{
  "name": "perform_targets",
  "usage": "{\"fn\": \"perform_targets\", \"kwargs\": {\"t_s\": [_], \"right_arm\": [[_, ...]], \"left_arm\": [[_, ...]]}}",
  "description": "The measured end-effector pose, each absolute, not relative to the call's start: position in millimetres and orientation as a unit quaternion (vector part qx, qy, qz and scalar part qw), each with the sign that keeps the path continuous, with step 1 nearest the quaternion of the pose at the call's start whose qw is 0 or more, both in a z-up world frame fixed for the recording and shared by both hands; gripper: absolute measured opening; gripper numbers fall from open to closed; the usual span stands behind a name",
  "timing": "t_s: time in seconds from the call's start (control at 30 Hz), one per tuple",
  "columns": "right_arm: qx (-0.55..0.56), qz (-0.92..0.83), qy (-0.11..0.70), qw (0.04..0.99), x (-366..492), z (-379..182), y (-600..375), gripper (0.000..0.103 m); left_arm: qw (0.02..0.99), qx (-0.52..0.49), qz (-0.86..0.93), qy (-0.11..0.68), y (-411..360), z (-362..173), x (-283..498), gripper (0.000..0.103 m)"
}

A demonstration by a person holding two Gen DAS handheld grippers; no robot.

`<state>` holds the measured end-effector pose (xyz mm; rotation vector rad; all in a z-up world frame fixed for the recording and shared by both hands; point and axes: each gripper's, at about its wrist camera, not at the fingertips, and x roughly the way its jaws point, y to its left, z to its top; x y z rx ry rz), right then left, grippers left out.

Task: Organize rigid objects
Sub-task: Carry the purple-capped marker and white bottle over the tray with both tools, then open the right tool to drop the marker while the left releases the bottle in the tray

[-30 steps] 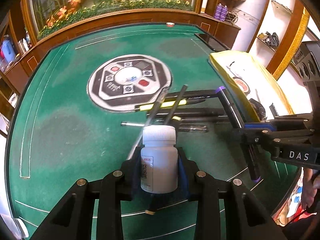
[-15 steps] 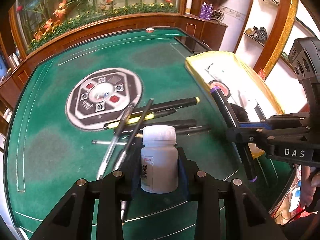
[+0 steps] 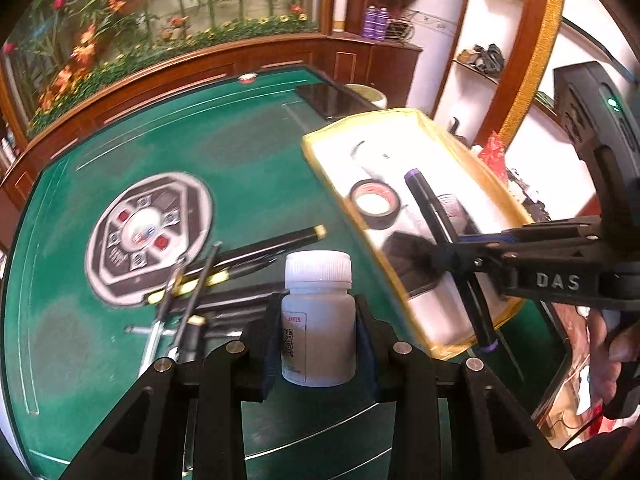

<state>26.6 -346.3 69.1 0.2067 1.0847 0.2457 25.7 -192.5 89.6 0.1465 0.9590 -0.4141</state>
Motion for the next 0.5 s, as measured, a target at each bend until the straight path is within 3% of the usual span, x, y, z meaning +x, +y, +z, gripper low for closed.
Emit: {"fn": "perform_targets", "kwargs": {"t_s": [0.5], "right_arm": [[0.111,0.076,0.519,0.844,28,61,-404,0.015]], "left_arm": [[0.853,0.1,-0.244,0.45,-265,90,26,0.035]]}}
